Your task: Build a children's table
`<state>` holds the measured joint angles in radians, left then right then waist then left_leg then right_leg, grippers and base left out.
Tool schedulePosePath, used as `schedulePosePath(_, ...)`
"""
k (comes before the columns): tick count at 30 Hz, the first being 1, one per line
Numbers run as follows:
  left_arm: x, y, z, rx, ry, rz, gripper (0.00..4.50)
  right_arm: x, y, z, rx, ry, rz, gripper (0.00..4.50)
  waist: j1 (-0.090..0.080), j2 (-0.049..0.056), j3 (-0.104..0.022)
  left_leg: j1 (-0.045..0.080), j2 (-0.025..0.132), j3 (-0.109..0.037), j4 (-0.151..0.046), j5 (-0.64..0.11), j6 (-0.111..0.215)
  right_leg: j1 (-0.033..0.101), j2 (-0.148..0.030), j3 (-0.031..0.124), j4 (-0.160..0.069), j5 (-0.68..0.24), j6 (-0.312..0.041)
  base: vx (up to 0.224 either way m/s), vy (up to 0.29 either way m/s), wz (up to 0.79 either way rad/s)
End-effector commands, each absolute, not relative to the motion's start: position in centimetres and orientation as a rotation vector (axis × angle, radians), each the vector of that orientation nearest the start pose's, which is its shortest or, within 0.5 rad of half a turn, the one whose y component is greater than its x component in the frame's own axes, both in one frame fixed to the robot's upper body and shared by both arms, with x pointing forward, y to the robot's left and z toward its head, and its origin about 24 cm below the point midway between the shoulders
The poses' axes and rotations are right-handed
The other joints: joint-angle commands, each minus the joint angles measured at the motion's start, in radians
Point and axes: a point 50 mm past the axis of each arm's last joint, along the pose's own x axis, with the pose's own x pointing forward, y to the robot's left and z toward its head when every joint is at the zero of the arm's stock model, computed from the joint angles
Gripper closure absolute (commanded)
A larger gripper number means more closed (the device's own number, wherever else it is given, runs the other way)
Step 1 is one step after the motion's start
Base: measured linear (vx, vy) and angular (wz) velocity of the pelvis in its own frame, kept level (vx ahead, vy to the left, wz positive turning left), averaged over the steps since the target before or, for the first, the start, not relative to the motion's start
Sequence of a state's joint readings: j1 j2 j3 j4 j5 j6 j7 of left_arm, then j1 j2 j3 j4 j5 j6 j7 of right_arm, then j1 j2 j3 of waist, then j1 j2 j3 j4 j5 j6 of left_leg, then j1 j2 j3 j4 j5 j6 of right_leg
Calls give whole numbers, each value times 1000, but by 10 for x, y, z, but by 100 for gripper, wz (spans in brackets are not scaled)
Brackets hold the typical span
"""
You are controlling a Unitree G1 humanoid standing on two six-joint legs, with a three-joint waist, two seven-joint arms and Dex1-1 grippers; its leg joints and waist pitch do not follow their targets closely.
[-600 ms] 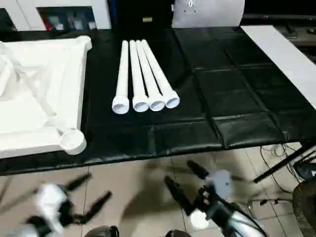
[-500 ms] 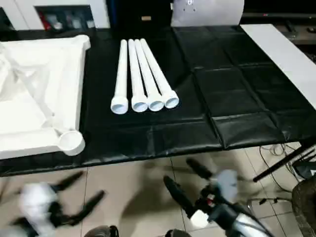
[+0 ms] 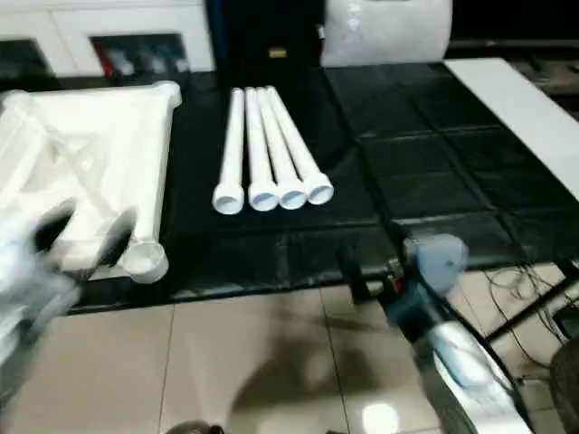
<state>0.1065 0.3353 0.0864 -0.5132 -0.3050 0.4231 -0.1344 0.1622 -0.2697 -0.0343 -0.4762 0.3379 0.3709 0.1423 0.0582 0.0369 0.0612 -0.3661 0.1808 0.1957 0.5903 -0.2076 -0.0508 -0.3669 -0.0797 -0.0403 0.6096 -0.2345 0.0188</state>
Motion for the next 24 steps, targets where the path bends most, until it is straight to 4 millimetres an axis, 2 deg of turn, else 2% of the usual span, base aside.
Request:
schedulePosePath(1, 228, 182, 104, 80, 53, -204, 2, 222, -176, 84, -7, 61, 208, 0, 25, -12, -41, -72, 8, -61, -81, -145, 101, 82, -101, 9, -86, -150, -101, -43, 16, 21)
schedulePosePath(2, 229, 180, 105, 63, 54, -212, 2, 222, -174, 84, -14, 64, 210, 0, 17, -10, -54, -80, -10, -73, -35, -89, 209, 90, -164, 11, -116, -187, -67, -43, 16, 21)
schedulePosePath(3, 229, 177, 107, 54, 57, -230, 2, 221, -170, 82, -23, 72, 202, 0, 23, -2, -61, -89, 0, -103, 42, -23, 276, 93, -256, 36, -143, -196, -110, -44, 50, 55)
schedulePosePath(4, 229, 176, 107, 55, 61, -240, 2, 221, -170, 81, -36, 74, 190, 0, 28, 8, -58, -106, 16, -127, 70, 17, 285, 102, -288, 32, -151, -190, -154, -25, 97, 53)
schedulePosePath(5, 229, 175, 106, 55, 65, -253, 2, 220, -169, 79, -55, 76, 175, 0, 22, 7, -51, -123, 15, -137, 78, 28, 298, 109, -294, 25, -154, -190, -165, -25, 97, 53)
schedulePosePath(6, 229, 176, 104, 74, 78, -246, 2, 219, -165, 76, -37, 88, 175, 0, 27, 27, -42, -121, 24, -152, 99, 16, 289, 117, -322, 17, -173, -231, -177, 1, 149, 52)
schedulePosePath(7, 230, 178, 101, 94, 91, -235, 2, 218, -160, 75, -35, 95, 176, 0, 27, 45, -38, -93, 32, -173, 49, -8, 272, 131, -263, -32, -163, -297, -191, 20, 201, 55)
schedulePosePath(8, 230, 178, 98, 103, 106, -220, 2, 217, -157, 73, -28, 100, 182, 0, 13, 58, -28, -70, 1, -172, -12, -20, 300, 124, -153, -89, -121, -330, -183, 20, 201, 55)
schedulePosePath(9, 231, 180, 98, 86, 109, -195, 2, 217, -153, 73, -28, 98, 187, 0, -35, 79, -50, 53, -42, -232, -71, 2, 423, 25, 71, -132, 71, -310, -133, 42, 230, 61)
schedulePosePath(10, 231, 181, 97, 60, 110, -150, 2, 218, -148, 72, -22, 97, 208, 0, -13, 65, -58, 56, -8, -280, -55, 126, 417, -26, 72, -73, 151, -248, -62, 10, 201, 70)
schedulePosePath(11, 231, 181, 96, 55, 110, -133, 2, 219, -147, 71, -16, 99, 220, 0, 16, 90, -51, 4, -15, -282, -80, 265, 258, -20, 77, -58, 181, -188, -25, 10, 201, 70)
schedulePosePath(12, 229, 179, 93, 91, 117, -106, 2, 220, -147, 64, -17, 135, 226, 0, 18, 65, -52, -1, -18, -286, -94, 255, 149, -17, 80, -49, 172, -168, -14, -34, 160, 68)
schedulePosePath(13, 228, 179, 91, 111, 120, -102, 2, 221, -146, 61, -19, 151, 228, 0, 22, 64, -51, -11, -33, -290, -122, 185, 26, -1, 86, -45, 169, -149, -12, -52, 125, 56)
schedulePosePath(14, 226, 178, 90, 127, 117, -113, 2, 222, -143, 62, -5, 149, 246, 0, 18, 38, -61, 6, -67, -329, -150, 6, -151, 3, 76, -18, 121, -98, -40, -52, 125, 56)
schedulePosePath(15, 225, 177, 91, 136, 100, -124, 2, 223, -143, 66, 15, 133, 240, 0, 25, -30, -55, -11, -111, -282, -124, -355, -273, -7, -47, 56, 14, -54, -182, -56, 61, 68)
schedulePosePath(16, 225, 177, 92, 148, 90, -128, 2, 223, -144, 67, 22, 128, 230, 0, 34, -31, -35, -12, -119, -254, 60, -379, -230, -35, -221, 117, -94, -73, -272, -71, 47, 82)
schedulePosePath(17, 224, 177, 91, 143, 97, -121, 2, 223, -147, 66, 19, 133, 209, 0, 15, -28, -45, -19, -95, -229, 194, -302, -141, 3, -305, 127, -138, -18, -326, -71, 47, 82)
schedulePosePath(18, 224, 177, 91, 143, 97, -121, 2, 223, -147, 66, 19, 133, 209, 0, 30, -19, -13, -49, -76, -227, 185, -156, -100, 50, -195, 118, -107, -85, -308, -27, 80, 35)
schedulePosePath(19, 224, 177, 91, 137, 104, -115, 2, 222, -149, 65, 16, 137, 194, 0, 45, -9, -8, -57, -54, -236, 163, -127, -92, 71, -162, 102, -92, -87, -306, -72, 115, 5)
schedulePosePath(20, 223, 177, 91, 122, 107, -117, 2, 222, -151, 63, 2, 151, 169, 0, 48, 14, -20, 23, -1, -249, 131, -169, -103, 41, -86, 51, -85, -243, -264, -72, 115, 5)
schedulePosePath(21, 223, 173, 92, 103, 109, -138, 2, 221, -154, 61, 12, 164, 145, 0, 18, 67, -14, -6, 100, -314, -106, -721, -211, 19, 8, 6, 125, -98, -91, -179, 173, 18)
schedulePosePath(22, 224, 172, 92, 100, 110, -147, 2, 221, -156, 60, 5, 168, 132, 0, 19, 53, -22, -13, 66, -296, -117, -810, -209, 21, 27, -15, 127, -60, -45, -124, 177, 21)
schedulePosePath(23, 224, 170, 91, 89, 115, -154, 2, 222, -157, 60, 2, 168, 121, 0, 34, 66, -17, -19, 37, -278, -141, -885, -215, 16, 32, -22, 141, -51, -36, -124, 177, 21)
schedulePosePath(24, 224, 167, 88, 89, 121, -164, 2, 222, -158, 59, -15, 165, 125, 0, 27, 57, -24, -21, 5, -255, -139, -907, -195, 23, 7, -20, 120, -50, -54, -78, 114, 16)
